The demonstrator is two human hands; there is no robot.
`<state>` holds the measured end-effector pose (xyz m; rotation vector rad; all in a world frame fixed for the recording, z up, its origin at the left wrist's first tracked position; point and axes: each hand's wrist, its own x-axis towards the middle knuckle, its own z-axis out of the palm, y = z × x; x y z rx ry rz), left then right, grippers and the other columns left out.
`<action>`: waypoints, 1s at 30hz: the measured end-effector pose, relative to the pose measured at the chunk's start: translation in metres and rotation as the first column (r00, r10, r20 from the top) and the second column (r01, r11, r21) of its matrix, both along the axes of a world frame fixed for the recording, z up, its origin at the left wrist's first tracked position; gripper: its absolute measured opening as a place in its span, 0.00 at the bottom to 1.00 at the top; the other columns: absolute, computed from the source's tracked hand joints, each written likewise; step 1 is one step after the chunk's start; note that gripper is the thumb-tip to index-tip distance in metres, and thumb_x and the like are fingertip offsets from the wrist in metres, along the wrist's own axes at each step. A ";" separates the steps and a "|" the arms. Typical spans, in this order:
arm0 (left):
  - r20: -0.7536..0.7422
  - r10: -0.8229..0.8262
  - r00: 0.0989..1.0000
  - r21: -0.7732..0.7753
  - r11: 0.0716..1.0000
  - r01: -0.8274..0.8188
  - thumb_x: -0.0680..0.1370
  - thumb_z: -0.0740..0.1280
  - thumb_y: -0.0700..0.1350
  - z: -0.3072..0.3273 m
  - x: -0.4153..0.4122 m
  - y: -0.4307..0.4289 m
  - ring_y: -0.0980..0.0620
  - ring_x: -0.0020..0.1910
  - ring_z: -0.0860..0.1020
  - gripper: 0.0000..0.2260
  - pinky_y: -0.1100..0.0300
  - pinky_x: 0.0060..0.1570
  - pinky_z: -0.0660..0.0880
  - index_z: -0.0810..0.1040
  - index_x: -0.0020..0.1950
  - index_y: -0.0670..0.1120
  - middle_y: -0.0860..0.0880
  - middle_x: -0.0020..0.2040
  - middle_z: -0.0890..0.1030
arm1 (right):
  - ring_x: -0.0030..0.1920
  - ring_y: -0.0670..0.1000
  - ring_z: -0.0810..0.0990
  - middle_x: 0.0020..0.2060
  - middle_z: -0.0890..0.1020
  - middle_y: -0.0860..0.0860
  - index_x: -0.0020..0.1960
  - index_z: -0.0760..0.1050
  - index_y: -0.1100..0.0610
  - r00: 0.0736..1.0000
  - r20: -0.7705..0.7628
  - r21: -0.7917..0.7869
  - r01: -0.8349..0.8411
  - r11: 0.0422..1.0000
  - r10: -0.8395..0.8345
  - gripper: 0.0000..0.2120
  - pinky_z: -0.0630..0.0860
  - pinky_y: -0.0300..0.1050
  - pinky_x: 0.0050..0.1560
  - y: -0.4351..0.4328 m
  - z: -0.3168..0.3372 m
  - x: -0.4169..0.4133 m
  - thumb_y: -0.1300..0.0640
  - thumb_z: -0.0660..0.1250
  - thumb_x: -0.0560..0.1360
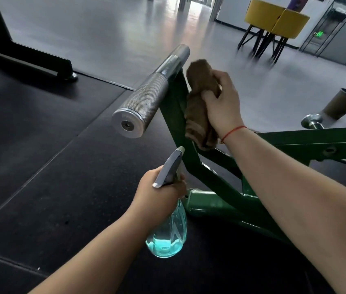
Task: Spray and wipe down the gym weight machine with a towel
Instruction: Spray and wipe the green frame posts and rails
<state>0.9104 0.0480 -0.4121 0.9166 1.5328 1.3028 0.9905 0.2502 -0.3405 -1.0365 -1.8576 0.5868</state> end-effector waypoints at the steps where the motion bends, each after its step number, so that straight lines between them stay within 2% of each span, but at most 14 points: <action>1: -0.004 -0.003 1.000 0.000 1.000 0.003 0.74 0.68 0.31 -0.001 -0.001 0.000 0.52 0.34 0.76 0.05 0.59 0.34 0.72 0.81 0.45 0.39 0.40 0.38 0.81 | 0.62 0.52 0.74 0.62 0.75 0.52 0.67 0.76 0.54 0.996 0.073 0.183 -0.062 0.981 0.050 0.20 0.70 0.34 0.63 -0.004 -0.002 0.000 0.64 0.64 0.75; 3: -0.014 -0.007 1.000 -0.008 1.000 0.007 0.74 0.67 0.31 -0.003 -0.003 -0.001 0.49 0.36 0.77 0.05 0.56 0.37 0.73 0.81 0.44 0.39 0.37 0.41 0.81 | 0.64 0.55 0.71 0.64 0.73 0.53 0.66 0.79 0.55 0.976 0.214 0.474 -0.145 0.868 0.046 0.21 0.63 0.33 0.66 -0.005 -0.010 0.003 0.65 0.66 0.74; 5: -0.021 -0.006 1.000 -0.014 1.000 0.006 0.74 0.66 0.32 -0.008 -0.005 0.002 0.48 0.36 0.76 0.04 0.54 0.38 0.72 0.80 0.44 0.38 0.36 0.41 0.81 | 0.64 0.58 0.70 0.64 0.75 0.56 0.63 0.82 0.54 0.958 0.286 0.602 -0.160 0.782 -0.024 0.17 0.64 0.39 0.68 0.005 -0.018 0.008 0.62 0.66 0.76; 7: -0.023 -0.003 1.000 -0.020 1.000 0.003 0.75 0.66 0.33 -0.012 -0.006 0.003 0.49 0.35 0.74 0.03 0.57 0.36 0.71 0.79 0.45 0.37 0.36 0.39 0.79 | 0.64 0.58 0.68 0.62 0.78 0.55 0.60 0.83 0.52 0.904 0.416 0.656 -0.222 0.721 -0.100 0.12 0.71 0.51 0.65 0.014 -0.030 0.012 0.58 0.67 0.78; 9: -0.008 -0.004 1.000 -0.023 1.000 0.004 0.75 0.67 0.34 -0.014 -0.007 0.004 0.51 0.34 0.72 0.02 0.63 0.30 0.69 0.78 0.46 0.35 0.40 0.35 0.76 | 0.62 0.59 0.68 0.60 0.78 0.53 0.54 0.84 0.56 0.825 0.548 0.735 -0.398 0.549 -0.136 0.08 0.74 0.58 0.56 0.020 -0.045 0.011 0.60 0.68 0.77; 12: 0.007 -0.012 1.000 -0.039 0.999 0.012 0.76 0.68 0.34 -0.015 -0.009 0.005 0.52 0.34 0.71 0.03 0.65 0.28 0.68 0.78 0.48 0.35 0.44 0.36 0.75 | 0.62 0.59 0.69 0.60 0.76 0.53 0.54 0.82 0.62 0.786 0.605 0.749 -0.508 0.424 -0.127 0.09 0.67 0.56 0.59 0.024 -0.055 0.010 0.64 0.68 0.74; 15: -0.006 0.004 1.000 -0.046 0.999 -0.004 0.75 0.68 0.34 -0.016 -0.013 0.004 0.50 0.35 0.73 0.03 0.61 0.31 0.69 0.79 0.47 0.37 0.38 0.37 0.77 | 0.68 0.62 0.71 0.60 0.82 0.54 0.55 0.79 0.57 0.654 0.722 0.683 -0.620 0.386 -0.226 0.09 0.63 0.56 0.63 0.031 -0.057 0.026 0.62 0.67 0.77; 18: -0.023 0.016 1.000 -0.038 0.999 -0.017 0.74 0.67 0.34 -0.017 -0.013 0.001 0.50 0.35 0.73 0.03 0.55 0.35 0.70 0.79 0.45 0.39 0.38 0.36 0.77 | 0.67 0.62 0.76 0.58 0.82 0.52 0.54 0.81 0.55 0.526 0.812 0.583 -0.707 0.400 -0.253 0.09 0.64 0.55 0.61 0.031 -0.055 0.042 0.62 0.64 0.77; 20: -0.019 0.010 1.000 -0.034 0.999 -0.011 0.74 0.67 0.33 -0.016 -0.010 0.001 0.49 0.35 0.73 0.03 0.54 0.36 0.70 0.79 0.44 0.39 0.38 0.37 0.78 | 0.65 0.61 0.78 0.55 0.84 0.51 0.51 0.84 0.54 0.424 0.864 0.502 -0.762 0.409 -0.270 0.09 0.63 0.54 0.59 0.027 -0.057 0.049 0.62 0.67 0.74; 22: -0.007 -0.002 1.000 -0.035 0.999 0.001 0.73 0.67 0.33 -0.014 -0.006 0.002 0.49 0.35 0.73 0.03 0.54 0.36 0.71 0.79 0.44 0.39 0.42 0.36 0.77 | 0.66 0.59 0.77 0.55 0.84 0.48 0.51 0.86 0.52 0.259 0.919 0.378 -0.790 0.482 -0.297 0.11 0.62 0.51 0.60 0.023 -0.058 0.051 0.60 0.76 0.69; 24: -0.006 -0.010 1.000 -0.033 0.999 0.010 0.73 0.68 0.33 -0.011 -0.001 0.003 0.50 0.35 0.74 0.04 0.55 0.36 0.72 0.80 0.43 0.41 0.44 0.36 0.78 | 0.68 0.58 0.74 0.56 0.84 0.45 0.51 0.86 0.48 0.053 0.949 0.231 -0.787 0.572 -0.310 0.12 0.66 0.53 0.64 0.016 -0.055 0.050 0.59 0.78 0.68; 26: -0.019 -0.016 1.000 -0.027 1.000 0.015 0.73 0.68 0.33 -0.009 0.003 0.003 0.50 0.36 0.75 0.05 0.57 0.35 0.73 0.81 0.43 0.42 0.41 0.38 0.81 | 0.69 0.59 0.73 0.57 0.83 0.45 0.51 0.86 0.48 -0.118 0.935 0.115 -0.791 0.600 -0.334 0.11 0.72 0.54 0.65 0.010 -0.054 0.050 0.58 0.76 0.70; 28: -0.038 -0.023 0.999 -0.020 1.000 0.022 0.73 0.68 0.33 -0.006 0.006 0.003 0.50 0.37 0.77 0.06 0.59 0.35 0.74 0.81 0.44 0.42 0.38 0.42 0.82 | 0.73 0.59 0.66 0.63 0.79 0.48 0.59 0.83 0.52 -0.284 0.910 0.006 -0.721 0.693 -0.303 0.12 0.69 0.55 0.68 0.006 -0.055 0.049 0.60 0.69 0.77; 30: -0.048 -0.027 0.998 -0.016 1.000 0.027 0.73 0.68 0.33 -0.005 0.006 0.002 0.50 0.38 0.77 0.05 0.59 0.36 0.74 0.81 0.44 0.42 0.37 0.44 0.82 | 0.73 0.60 0.64 0.66 0.75 0.52 0.62 0.81 0.56 -0.399 0.883 -0.079 -0.642 0.763 -0.245 0.13 0.67 0.55 0.70 0.005 -0.053 0.046 0.63 0.65 0.79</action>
